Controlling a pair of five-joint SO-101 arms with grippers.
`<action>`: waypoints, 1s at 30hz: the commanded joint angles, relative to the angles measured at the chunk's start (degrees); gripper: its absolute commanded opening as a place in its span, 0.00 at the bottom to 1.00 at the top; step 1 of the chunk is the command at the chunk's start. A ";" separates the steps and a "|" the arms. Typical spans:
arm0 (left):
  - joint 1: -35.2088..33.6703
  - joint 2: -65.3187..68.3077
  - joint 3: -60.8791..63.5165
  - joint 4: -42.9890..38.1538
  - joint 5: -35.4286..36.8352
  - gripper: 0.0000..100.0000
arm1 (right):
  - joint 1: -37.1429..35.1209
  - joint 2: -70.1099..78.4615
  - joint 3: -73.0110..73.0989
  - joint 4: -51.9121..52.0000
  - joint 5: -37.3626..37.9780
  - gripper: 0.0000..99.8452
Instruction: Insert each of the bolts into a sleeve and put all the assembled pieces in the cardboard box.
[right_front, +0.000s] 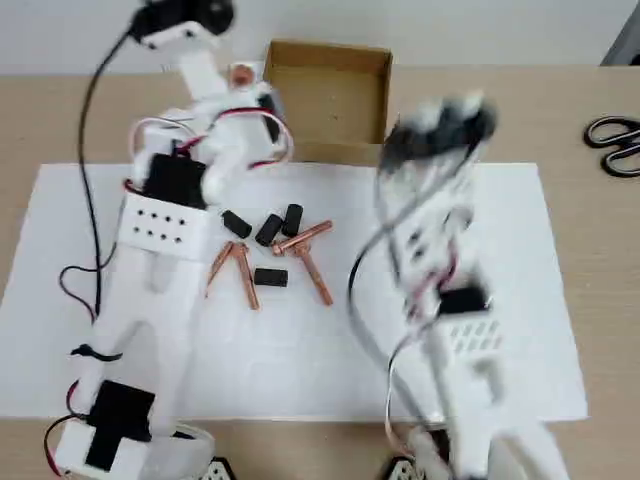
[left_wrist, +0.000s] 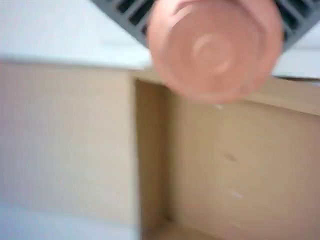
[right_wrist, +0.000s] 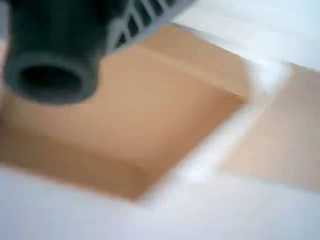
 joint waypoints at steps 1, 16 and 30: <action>3.52 -0.88 -0.57 -1.41 -0.97 0.01 | -4.26 -6.37 16.79 -19.38 0.44 0.00; 12.22 -2.11 -5.58 8.09 0.53 0.01 | -6.37 -6.73 29.89 -42.07 7.47 0.00; 17.14 -3.87 -8.66 12.66 1.32 0.01 | -6.02 -6.20 29.10 -36.70 7.65 0.00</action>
